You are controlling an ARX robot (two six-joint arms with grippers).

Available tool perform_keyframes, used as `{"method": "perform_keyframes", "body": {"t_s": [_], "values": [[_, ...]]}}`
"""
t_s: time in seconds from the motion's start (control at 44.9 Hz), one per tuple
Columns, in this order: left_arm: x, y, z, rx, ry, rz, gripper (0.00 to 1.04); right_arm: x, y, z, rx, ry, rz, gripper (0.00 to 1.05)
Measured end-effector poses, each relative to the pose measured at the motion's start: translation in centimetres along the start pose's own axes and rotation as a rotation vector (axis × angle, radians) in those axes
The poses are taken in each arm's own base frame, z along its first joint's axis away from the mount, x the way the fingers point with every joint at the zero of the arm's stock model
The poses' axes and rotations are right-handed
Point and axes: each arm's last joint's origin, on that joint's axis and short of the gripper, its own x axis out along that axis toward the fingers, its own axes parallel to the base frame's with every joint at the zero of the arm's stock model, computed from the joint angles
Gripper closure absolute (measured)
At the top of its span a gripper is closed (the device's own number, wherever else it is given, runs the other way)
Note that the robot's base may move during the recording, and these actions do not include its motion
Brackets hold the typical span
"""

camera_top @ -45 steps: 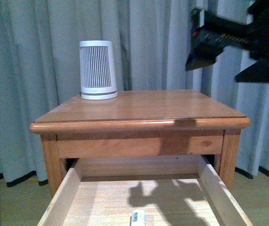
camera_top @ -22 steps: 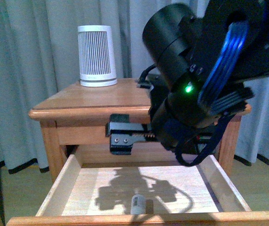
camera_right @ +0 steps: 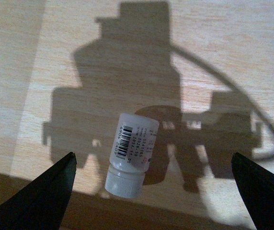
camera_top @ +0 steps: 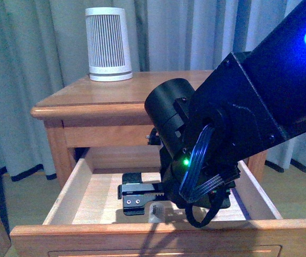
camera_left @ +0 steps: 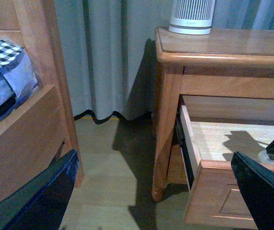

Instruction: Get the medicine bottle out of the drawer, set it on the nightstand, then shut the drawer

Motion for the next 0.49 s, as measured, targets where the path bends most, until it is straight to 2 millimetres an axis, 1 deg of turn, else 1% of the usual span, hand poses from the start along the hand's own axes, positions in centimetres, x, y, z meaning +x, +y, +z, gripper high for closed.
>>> {"method": "perform_keyframes", "body": {"t_s": [0.134, 0.49], "values": [[0.0, 0.0, 0.0, 0.000, 0.000, 0.000, 0.06, 0.8, 0.1, 0.0, 0.011, -0.003, 0.011, 0.07], [0.0, 0.0, 0.0, 0.000, 0.000, 0.000, 0.06, 1.9, 0.3, 0.1, 0.031, -0.014, 0.015, 0.07]]}}
